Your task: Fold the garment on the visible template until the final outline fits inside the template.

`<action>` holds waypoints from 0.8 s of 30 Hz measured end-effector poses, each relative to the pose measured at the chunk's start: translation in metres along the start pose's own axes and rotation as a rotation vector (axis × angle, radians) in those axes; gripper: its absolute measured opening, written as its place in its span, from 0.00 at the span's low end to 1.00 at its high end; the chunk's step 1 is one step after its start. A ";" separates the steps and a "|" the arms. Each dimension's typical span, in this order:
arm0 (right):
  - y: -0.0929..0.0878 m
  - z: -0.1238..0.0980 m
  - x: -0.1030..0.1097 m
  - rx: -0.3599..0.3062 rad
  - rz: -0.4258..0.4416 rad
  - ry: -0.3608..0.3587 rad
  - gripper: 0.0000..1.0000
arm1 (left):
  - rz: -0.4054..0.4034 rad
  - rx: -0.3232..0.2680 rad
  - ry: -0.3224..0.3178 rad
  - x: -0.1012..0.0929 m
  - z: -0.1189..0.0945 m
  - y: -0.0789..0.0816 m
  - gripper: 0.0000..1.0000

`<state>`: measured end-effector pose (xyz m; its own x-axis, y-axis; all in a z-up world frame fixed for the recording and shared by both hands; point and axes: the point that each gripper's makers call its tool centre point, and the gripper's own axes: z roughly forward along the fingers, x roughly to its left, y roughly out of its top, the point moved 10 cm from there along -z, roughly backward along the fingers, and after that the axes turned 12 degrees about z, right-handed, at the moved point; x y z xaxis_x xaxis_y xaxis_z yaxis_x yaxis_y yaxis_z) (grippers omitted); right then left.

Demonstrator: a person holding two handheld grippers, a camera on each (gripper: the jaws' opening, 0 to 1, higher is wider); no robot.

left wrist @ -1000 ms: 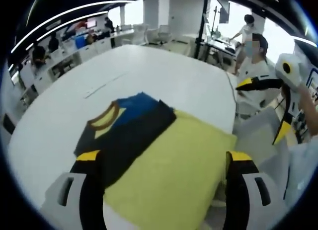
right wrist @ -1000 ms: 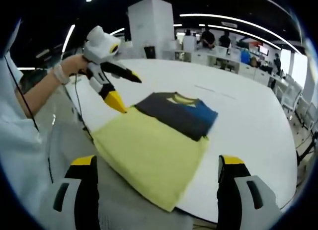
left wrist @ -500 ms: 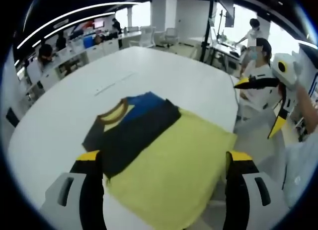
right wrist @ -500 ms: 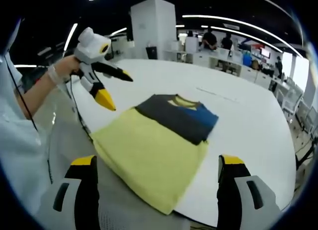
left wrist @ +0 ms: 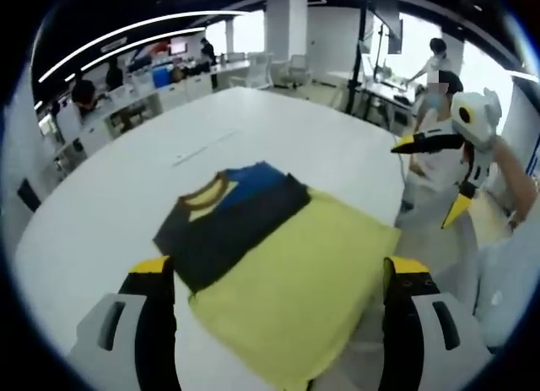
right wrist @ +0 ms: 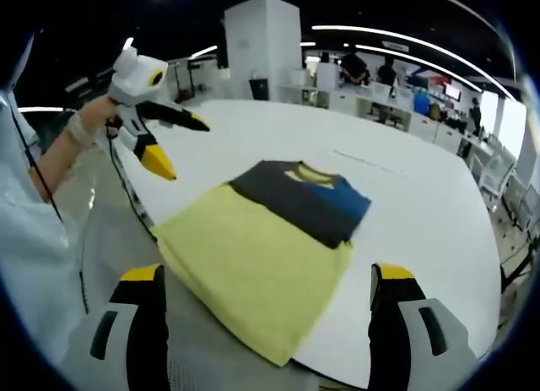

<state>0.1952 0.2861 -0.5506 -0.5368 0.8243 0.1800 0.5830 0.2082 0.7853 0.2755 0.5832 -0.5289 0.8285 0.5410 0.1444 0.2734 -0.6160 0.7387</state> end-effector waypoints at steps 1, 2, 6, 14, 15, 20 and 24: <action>0.000 0.000 0.000 -0.001 0.000 0.000 1.00 | 0.000 0.003 0.001 -0.002 -0.002 -0.002 1.00; 0.001 0.000 0.000 -0.003 -0.001 0.000 1.00 | -0.001 0.005 0.004 -0.002 -0.003 -0.003 1.00; 0.001 -0.001 -0.001 -0.004 0.000 -0.003 1.00 | -0.019 0.000 0.013 -0.004 -0.012 -0.010 1.00; -0.001 -0.002 -0.001 0.003 -0.001 -0.005 1.00 | -0.035 0.003 0.038 -0.007 -0.025 -0.019 1.00; 0.000 -0.002 -0.001 0.001 -0.001 -0.005 1.00 | -0.036 0.005 0.041 -0.007 -0.025 -0.019 1.00; 0.000 -0.002 -0.001 0.000 -0.001 -0.006 1.00 | -0.050 0.009 0.054 -0.012 -0.032 -0.026 1.00; 0.000 -0.002 -0.001 0.000 0.001 -0.008 1.00 | -0.062 0.011 0.062 -0.016 -0.037 -0.032 1.00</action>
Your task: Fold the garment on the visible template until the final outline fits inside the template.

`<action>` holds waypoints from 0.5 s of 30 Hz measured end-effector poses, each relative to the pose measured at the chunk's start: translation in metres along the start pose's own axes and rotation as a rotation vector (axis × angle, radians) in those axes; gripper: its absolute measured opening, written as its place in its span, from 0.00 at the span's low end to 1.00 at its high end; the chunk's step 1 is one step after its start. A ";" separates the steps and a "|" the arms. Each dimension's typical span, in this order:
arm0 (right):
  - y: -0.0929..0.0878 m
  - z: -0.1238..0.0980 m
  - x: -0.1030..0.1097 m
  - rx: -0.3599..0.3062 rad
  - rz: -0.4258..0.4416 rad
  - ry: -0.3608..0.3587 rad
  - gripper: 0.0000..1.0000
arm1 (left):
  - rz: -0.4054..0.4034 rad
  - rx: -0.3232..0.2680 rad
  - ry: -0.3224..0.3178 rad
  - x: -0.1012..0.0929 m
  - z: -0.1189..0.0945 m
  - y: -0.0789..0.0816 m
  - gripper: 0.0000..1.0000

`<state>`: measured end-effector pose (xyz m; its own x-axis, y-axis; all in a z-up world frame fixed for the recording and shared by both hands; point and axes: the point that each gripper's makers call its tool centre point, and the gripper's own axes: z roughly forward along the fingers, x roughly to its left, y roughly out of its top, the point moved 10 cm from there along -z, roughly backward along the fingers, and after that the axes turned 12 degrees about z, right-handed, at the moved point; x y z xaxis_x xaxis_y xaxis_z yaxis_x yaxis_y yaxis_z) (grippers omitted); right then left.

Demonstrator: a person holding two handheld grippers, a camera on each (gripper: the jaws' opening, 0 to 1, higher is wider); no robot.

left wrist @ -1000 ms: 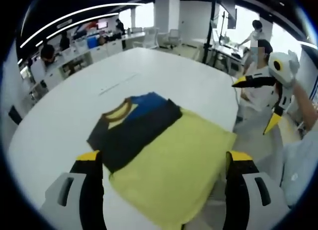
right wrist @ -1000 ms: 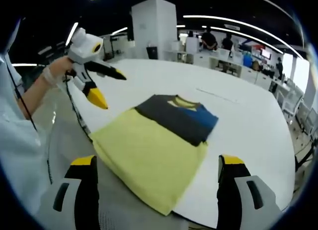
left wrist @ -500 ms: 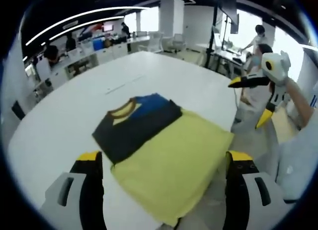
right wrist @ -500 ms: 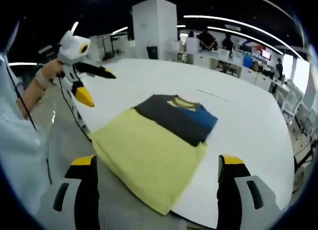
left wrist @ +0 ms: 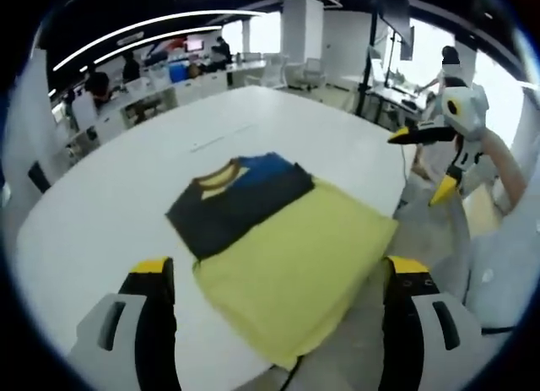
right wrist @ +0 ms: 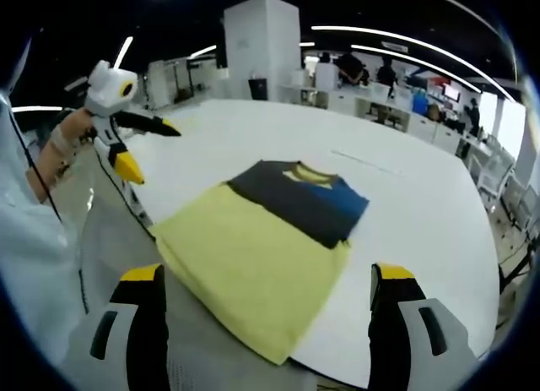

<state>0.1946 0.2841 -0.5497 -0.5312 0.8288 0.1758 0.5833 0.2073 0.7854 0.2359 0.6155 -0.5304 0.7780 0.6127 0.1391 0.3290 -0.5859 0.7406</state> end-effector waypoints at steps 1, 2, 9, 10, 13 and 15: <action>0.000 0.000 0.000 0.000 0.000 0.000 1.00 | -0.002 0.001 0.001 0.000 0.000 -0.001 1.00; 0.000 0.000 0.000 0.001 0.000 -0.001 1.00 | -0.013 0.003 0.009 -0.001 -0.003 -0.003 1.00; -0.001 -0.001 0.001 -0.001 -0.003 0.002 1.00 | -0.051 -0.003 0.029 -0.007 -0.013 -0.012 1.00; -0.001 -0.001 0.002 -0.001 -0.006 0.003 1.00 | -0.056 -0.003 0.038 -0.007 -0.016 -0.013 1.00; -0.002 -0.002 0.003 0.000 -0.008 0.006 1.00 | -0.069 -0.009 0.053 -0.007 -0.021 -0.016 1.00; -0.003 -0.002 0.004 0.001 -0.007 0.006 1.00 | -0.071 -0.011 0.061 -0.008 -0.024 -0.017 1.00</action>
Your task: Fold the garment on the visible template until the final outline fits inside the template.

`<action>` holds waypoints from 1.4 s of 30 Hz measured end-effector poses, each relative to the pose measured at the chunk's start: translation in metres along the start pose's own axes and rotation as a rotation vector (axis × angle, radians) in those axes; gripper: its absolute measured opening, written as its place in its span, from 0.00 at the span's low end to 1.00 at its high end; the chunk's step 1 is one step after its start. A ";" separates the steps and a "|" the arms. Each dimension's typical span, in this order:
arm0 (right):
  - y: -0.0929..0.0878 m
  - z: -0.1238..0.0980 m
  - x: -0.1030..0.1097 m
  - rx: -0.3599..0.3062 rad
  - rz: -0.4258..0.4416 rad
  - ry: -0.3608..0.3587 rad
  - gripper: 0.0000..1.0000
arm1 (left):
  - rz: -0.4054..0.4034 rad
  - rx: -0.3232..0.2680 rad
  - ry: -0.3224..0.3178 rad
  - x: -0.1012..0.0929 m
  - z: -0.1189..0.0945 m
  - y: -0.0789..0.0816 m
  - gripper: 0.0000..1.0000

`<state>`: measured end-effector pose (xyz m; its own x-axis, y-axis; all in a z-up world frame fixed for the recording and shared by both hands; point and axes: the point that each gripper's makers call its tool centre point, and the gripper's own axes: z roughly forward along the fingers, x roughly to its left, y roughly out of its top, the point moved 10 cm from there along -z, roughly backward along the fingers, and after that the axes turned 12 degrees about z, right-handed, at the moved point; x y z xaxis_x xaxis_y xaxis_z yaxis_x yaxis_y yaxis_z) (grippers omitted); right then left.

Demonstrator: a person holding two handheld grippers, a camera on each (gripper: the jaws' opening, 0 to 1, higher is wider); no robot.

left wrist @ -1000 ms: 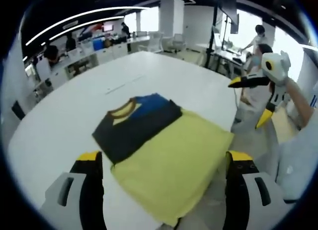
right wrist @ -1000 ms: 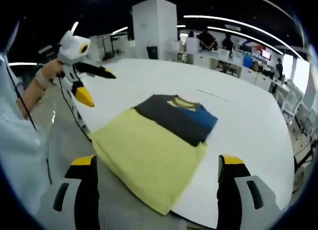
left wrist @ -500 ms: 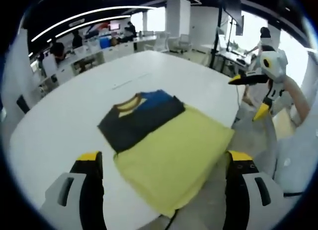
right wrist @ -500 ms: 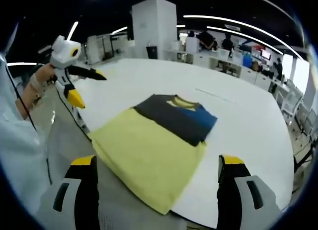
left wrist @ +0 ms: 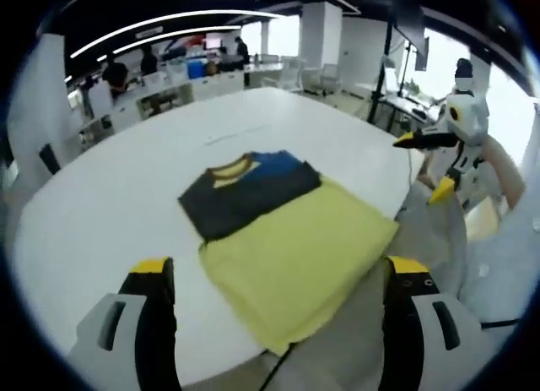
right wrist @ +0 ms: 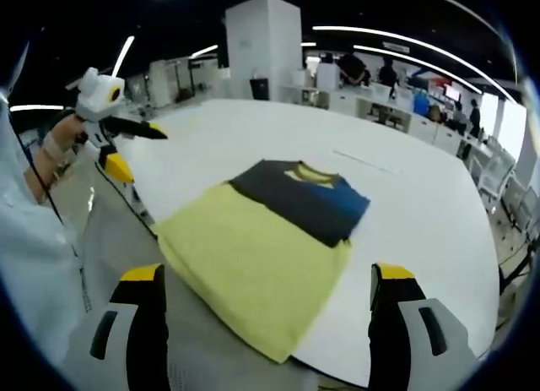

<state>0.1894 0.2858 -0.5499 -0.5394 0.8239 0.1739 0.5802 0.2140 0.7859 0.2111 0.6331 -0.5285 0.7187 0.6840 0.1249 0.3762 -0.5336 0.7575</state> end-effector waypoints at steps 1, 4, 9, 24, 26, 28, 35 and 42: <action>0.000 0.000 0.000 0.000 0.000 0.000 1.00 | -0.002 0.000 0.003 0.000 -0.002 -0.002 1.00; -0.002 -0.001 0.002 -0.004 0.002 0.001 1.00 | -0.005 0.009 0.013 -0.001 -0.005 -0.006 1.00; -0.004 -0.003 0.006 -0.005 0.007 0.000 1.00 | -0.012 -0.005 0.010 -0.005 -0.007 -0.008 1.00; -0.018 -0.016 0.005 0.012 0.034 -0.023 1.00 | -0.035 0.025 0.016 -0.009 -0.012 -0.022 1.00; -0.019 -0.017 0.003 0.015 0.039 -0.027 1.00 | -0.042 0.022 0.017 -0.010 -0.012 -0.023 1.00; -0.021 -0.017 0.002 0.014 0.046 -0.029 1.00 | -0.043 0.029 0.019 -0.011 -0.011 -0.024 1.00; -0.028 -0.017 -0.002 0.026 0.064 -0.033 1.00 | -0.065 0.040 0.021 -0.012 -0.009 -0.032 1.00; -0.030 -0.014 -0.002 0.035 0.067 -0.031 1.00 | -0.081 0.054 0.017 -0.016 -0.011 -0.038 1.00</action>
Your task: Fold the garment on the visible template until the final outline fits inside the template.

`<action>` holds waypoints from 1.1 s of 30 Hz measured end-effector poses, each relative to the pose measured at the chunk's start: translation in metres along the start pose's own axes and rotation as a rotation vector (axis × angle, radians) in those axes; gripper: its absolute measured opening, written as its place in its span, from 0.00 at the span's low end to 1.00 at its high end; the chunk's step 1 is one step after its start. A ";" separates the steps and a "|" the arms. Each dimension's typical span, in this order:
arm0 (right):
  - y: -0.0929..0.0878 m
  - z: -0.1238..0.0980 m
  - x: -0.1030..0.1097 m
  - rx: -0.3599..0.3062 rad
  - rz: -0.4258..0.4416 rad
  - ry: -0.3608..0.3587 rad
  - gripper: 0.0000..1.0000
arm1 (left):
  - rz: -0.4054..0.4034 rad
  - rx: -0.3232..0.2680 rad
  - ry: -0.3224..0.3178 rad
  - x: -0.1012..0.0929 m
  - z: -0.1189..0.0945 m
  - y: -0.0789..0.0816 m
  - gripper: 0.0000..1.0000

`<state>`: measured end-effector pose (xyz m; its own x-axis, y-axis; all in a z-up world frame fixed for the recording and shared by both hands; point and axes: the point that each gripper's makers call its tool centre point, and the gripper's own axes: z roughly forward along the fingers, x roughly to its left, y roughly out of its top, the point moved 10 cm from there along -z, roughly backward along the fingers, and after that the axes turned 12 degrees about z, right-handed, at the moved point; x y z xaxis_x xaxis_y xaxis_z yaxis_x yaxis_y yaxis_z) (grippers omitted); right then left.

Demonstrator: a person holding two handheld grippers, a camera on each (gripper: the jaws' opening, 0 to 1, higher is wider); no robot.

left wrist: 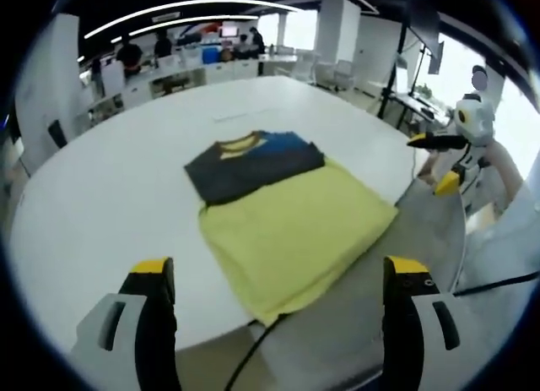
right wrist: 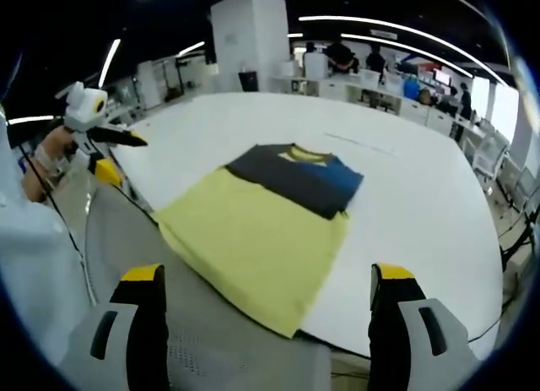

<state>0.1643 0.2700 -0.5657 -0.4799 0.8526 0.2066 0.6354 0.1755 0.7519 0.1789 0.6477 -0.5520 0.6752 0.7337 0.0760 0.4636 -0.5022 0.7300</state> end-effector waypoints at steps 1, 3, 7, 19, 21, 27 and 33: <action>0.000 0.000 0.000 0.000 0.000 0.001 1.00 | -0.004 0.000 0.000 0.000 -0.001 -0.001 1.00; -0.001 0.001 0.001 0.000 0.003 0.004 1.00 | -0.015 0.001 0.003 0.001 -0.003 -0.003 1.00; -0.002 0.003 0.000 0.001 0.011 0.003 1.00 | -0.026 0.006 0.002 0.000 -0.002 -0.007 0.99; -0.011 0.009 -0.003 0.025 0.033 0.005 1.00 | -0.061 0.052 -0.021 -0.002 0.002 -0.019 0.95; -0.013 0.011 -0.003 0.029 0.038 0.007 1.00 | -0.074 0.054 -0.028 -0.002 0.004 -0.022 0.93; -0.018 0.017 -0.006 0.055 0.054 0.003 1.00 | -0.091 0.102 -0.045 -0.003 0.010 -0.029 0.89; -0.023 0.023 -0.010 0.095 0.076 0.007 0.95 | -0.114 0.143 -0.077 -0.003 0.018 -0.035 0.80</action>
<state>0.1687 0.2686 -0.6000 -0.4321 0.8619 0.2653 0.7245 0.1566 0.6713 0.1709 0.6546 -0.5905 0.6527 0.7554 -0.0580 0.6128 -0.4814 0.6267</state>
